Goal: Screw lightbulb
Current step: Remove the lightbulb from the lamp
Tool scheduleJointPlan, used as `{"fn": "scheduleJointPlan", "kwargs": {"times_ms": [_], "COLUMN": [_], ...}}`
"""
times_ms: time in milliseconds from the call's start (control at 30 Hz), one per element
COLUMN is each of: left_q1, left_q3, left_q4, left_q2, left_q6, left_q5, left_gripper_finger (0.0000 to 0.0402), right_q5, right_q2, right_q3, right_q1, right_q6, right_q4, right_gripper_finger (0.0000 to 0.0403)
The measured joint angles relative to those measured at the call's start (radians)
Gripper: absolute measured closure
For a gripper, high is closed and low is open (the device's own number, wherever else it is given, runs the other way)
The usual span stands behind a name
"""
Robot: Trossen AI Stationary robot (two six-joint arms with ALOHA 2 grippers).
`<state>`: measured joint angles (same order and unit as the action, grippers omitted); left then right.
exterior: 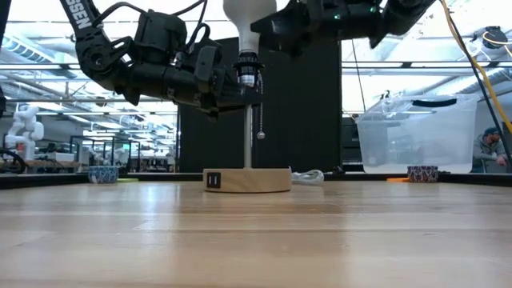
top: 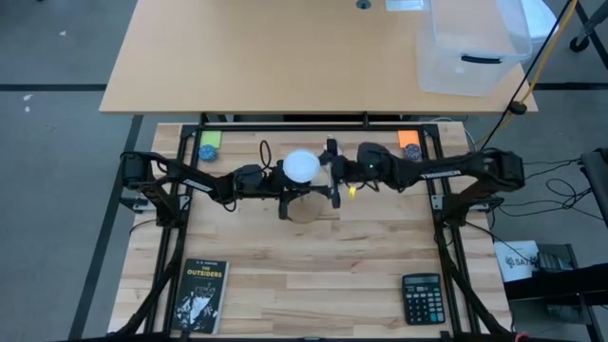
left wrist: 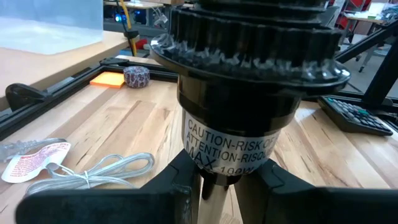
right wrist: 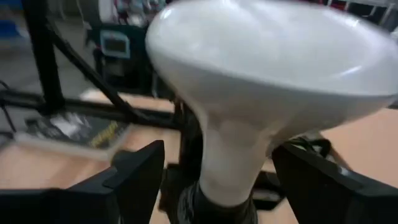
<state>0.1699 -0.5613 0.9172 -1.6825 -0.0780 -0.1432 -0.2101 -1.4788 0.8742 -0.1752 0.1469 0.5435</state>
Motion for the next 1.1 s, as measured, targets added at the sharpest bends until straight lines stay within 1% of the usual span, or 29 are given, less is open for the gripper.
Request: {"fn": "scheduleJointPlan", "kwargs": {"times_ms": [167, 267, 333, 433, 533, 633, 667, 733, 933, 1100], "left_q1": [0.000, 0.000, 0.000, 0.000, 0.000, 0.000, 0.000, 0.000, -0.001, 0.000], "left_q3": [0.000, 0.000, 0.000, 0.000, 0.000, 0.000, 0.001, 0.000, 0.000, 0.001], "left_q4": [0.001, 0.001, 0.002, 0.007, 0.010, 0.022, 0.025, 0.026, 0.025, 0.028], "left_q2": [0.000, 0.000, 0.000, 0.000, 0.000, -0.002, -0.002, -0.001, -0.001, -0.001], "left_q6": [0.001, 0.000, 0.001, 0.001, 0.000, 0.000, 0.000, 0.001, 0.000, -0.007], "left_q5": [0.001, 0.001, 0.002, 0.002, 0.003, 0.004, 0.005, 0.024, 0.055, 0.077], "left_gripper_finger": [0.0330, 0.0330, 0.0330, 0.0330, 0.0330, 0.0330, 0.0330, 0.0330, 0.0330, 0.0330], "right_q5": [0.149, 0.226, 0.255, 0.273, 0.334, 0.343, 0.343, 0.344, 0.344, 0.347], "right_q2": [0.049, 0.069, 0.079, 0.095, 0.111, 0.092, 0.083, 0.059, -0.015, -0.043], "right_q3": [0.000, -0.003, -0.034, -0.117, -0.232, -0.329, -0.343, -0.340, -0.266, -0.229], "right_q1": [0.061, 0.077, 0.081, 0.080, 0.080, 0.083, 0.084, 0.087, 0.092, 0.094], "right_q6": [0.083, 0.077, 0.031, -0.056, -0.103, -0.120, -0.125, -0.128, -0.141, -0.162], "right_q4": [-0.066, -0.130, -0.128, -0.035, 0.141, 0.376, 0.444, 0.513, 0.455, 0.428], "right_gripper_finger": [0.0118, 0.0125, 0.0127, 0.0128, 0.0128, 0.0128, 0.0128, 0.0128, 0.0128, 0.0125]}}
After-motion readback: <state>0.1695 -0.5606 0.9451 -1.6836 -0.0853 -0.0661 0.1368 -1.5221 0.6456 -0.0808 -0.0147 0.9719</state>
